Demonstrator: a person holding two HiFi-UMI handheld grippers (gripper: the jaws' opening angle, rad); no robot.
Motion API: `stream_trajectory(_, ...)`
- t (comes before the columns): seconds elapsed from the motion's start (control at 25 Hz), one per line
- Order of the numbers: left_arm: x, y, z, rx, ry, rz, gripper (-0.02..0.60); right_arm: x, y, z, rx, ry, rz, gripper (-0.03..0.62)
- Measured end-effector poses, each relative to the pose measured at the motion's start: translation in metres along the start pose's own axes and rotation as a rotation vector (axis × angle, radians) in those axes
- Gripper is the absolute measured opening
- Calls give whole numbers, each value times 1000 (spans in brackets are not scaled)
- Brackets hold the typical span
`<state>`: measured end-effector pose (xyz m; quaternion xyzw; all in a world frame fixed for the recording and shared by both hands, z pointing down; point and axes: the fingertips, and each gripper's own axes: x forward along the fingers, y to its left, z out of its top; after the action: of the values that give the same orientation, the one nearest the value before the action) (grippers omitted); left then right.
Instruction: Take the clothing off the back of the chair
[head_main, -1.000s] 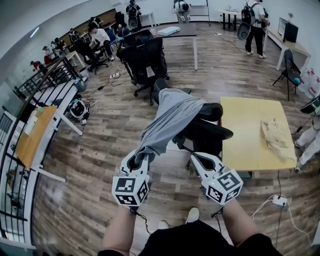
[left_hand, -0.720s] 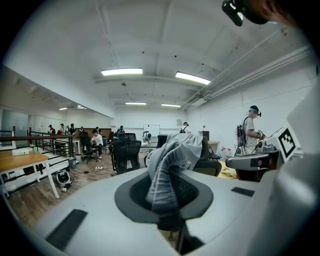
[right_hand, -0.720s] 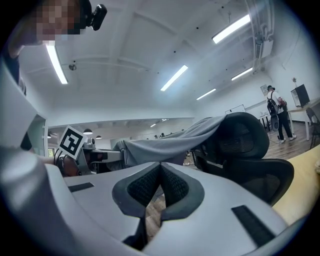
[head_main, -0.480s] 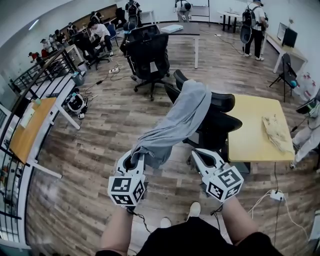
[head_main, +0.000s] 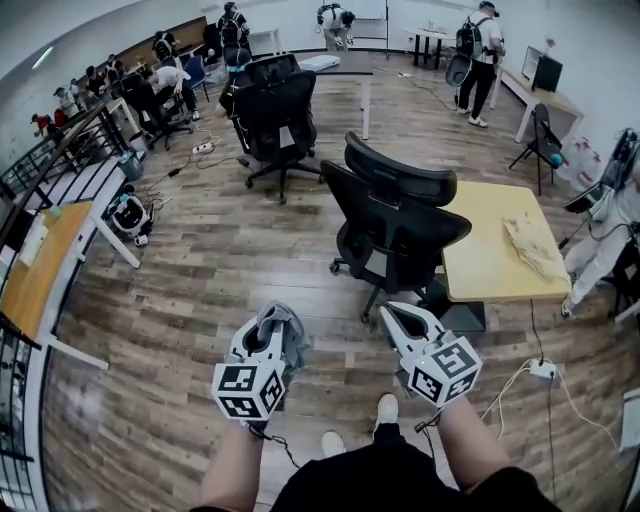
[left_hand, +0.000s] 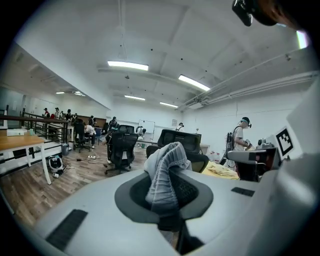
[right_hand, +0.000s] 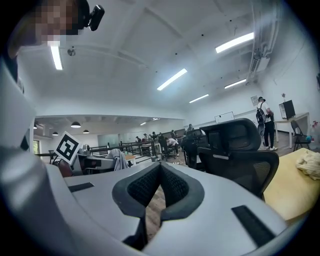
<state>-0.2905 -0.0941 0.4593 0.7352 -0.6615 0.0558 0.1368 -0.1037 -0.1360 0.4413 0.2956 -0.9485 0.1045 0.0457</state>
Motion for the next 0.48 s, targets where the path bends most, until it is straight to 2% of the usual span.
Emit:
stream_trajectory(0.24, -35, 2, -16, -7, 2, -46, 57, -17, 32, -18, 10, 7, -52, 12)
stream_trajectory(0.48, -51, -26, -26, 8, 11, -122, 57, -44, 44, -29, 13, 6, -97, 12)
